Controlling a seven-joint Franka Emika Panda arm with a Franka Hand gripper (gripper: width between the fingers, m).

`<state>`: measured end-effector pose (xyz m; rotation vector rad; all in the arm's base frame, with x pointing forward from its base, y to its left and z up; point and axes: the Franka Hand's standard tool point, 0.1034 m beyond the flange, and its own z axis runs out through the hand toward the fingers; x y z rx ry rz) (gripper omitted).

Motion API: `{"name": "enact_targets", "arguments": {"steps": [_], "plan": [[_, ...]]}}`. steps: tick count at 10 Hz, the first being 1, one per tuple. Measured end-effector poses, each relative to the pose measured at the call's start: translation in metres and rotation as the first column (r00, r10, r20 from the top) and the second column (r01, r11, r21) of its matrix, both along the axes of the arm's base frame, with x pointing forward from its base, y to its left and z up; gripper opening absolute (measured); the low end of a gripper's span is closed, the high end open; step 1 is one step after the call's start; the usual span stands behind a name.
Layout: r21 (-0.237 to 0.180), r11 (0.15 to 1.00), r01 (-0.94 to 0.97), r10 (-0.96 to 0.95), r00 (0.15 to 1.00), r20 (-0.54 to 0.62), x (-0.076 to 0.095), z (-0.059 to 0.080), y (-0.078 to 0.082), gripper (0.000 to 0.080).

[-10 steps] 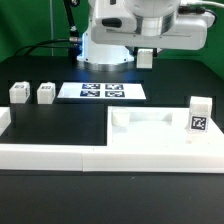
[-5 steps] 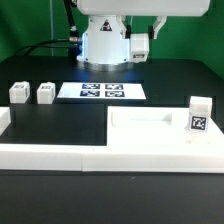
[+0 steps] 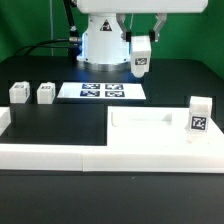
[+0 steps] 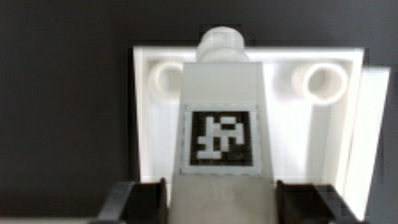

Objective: Assemble square table

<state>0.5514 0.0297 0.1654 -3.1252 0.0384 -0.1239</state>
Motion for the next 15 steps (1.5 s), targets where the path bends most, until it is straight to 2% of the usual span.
{"name": "enact_targets", "arguments": {"steps": [1, 2, 3, 6, 9, 10, 11, 12, 13, 15], "plan": [[-0.019, 1.000, -0.008, 0.009, 0.996, 0.094, 0.027, 0.012, -0.005, 0.0291], [-0.034, 0.999, -0.015, 0.021, 0.979, 0.202, 0.046, 0.026, -0.007, 0.0291], [-0.036, 0.999, -0.015, 0.023, 0.970, 0.240, 0.040, 0.018, -0.006, 0.0291], [-0.056, 0.998, -0.015, 0.037, 0.909, 0.416, 0.041, 0.017, -0.009, 0.0291], [-0.064, 0.998, -0.016, 0.043, 0.900, 0.433, 0.040, 0.012, -0.011, 0.0291], [-0.093, 0.996, -0.020, 0.063, 0.871, 0.487, 0.045, -0.001, -0.019, 0.0291], [-0.100, 0.995, -0.018, 0.065, 0.873, 0.484, 0.049, -0.010, -0.021, 0.0291], [-0.107, 0.994, -0.020, 0.071, 0.863, 0.501, 0.058, -0.012, -0.020, 0.0291], [-0.113, 0.993, -0.020, 0.075, 0.859, 0.507, 0.062, -0.021, -0.019, 0.0291], [-0.117, 0.993, -0.020, 0.076, 0.863, 0.500, 0.062, -0.030, -0.018, 0.0291]]}}
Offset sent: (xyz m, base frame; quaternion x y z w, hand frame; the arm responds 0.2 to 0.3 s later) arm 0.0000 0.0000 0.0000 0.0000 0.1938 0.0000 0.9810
